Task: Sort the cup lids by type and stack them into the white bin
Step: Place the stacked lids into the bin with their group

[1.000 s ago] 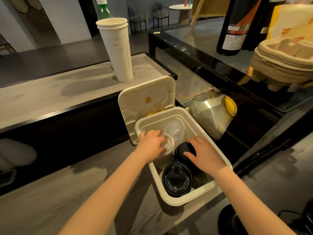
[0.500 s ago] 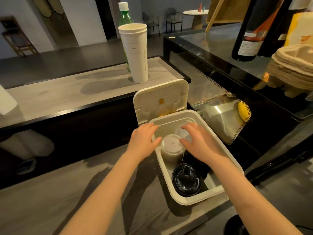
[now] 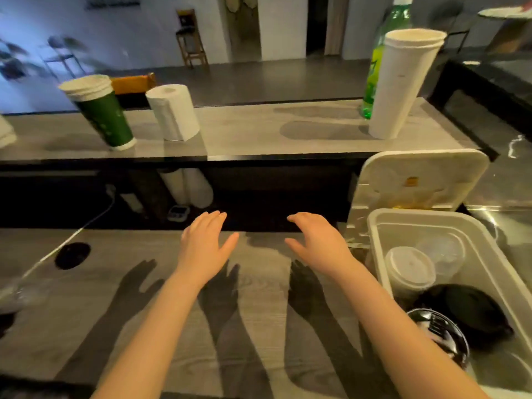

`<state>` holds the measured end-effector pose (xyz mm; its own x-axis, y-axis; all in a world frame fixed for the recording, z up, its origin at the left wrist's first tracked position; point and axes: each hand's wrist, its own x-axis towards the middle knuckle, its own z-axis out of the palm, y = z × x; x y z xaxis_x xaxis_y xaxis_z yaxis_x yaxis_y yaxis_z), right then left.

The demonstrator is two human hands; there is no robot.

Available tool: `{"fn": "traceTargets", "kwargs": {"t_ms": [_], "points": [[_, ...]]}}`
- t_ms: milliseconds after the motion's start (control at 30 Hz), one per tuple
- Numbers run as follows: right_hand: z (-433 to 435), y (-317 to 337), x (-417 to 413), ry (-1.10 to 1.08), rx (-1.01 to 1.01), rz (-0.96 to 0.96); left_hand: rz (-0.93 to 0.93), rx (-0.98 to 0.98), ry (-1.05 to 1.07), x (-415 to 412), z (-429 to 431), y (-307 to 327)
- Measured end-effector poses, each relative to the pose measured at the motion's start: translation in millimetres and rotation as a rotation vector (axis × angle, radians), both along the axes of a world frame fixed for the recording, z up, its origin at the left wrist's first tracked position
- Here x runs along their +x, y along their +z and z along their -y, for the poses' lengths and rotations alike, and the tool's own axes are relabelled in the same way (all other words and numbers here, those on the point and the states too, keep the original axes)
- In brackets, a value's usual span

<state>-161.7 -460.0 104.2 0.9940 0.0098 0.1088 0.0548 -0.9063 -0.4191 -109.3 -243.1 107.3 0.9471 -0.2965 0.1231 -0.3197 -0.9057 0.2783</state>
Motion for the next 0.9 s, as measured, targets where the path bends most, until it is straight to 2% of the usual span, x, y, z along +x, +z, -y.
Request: {"fn": "traceTargets", "kwargs": {"t_ms": [300,700,833,900], "points": [[-146.4,-16.8,67.9,0.246,-0.051,-0.090,-0.131,0.034,0.258,16.4,-152.8,-24.4],[-348.7,-45.3,145.0,0.376,-0.068,-0.191,-0.206,0.057,0.373,84.0,-353.9,-63.4],[-399.4,-56.3,161.2,0.405,-0.087,-0.253,-0.238,0.022,0.609,97.1,-413.4,-82.9],[-419.7,-60.2,167.5,0.404,-0.085,-0.273,-0.320,-0.006,0.725,103.9,-438.4,-94.1]]}}
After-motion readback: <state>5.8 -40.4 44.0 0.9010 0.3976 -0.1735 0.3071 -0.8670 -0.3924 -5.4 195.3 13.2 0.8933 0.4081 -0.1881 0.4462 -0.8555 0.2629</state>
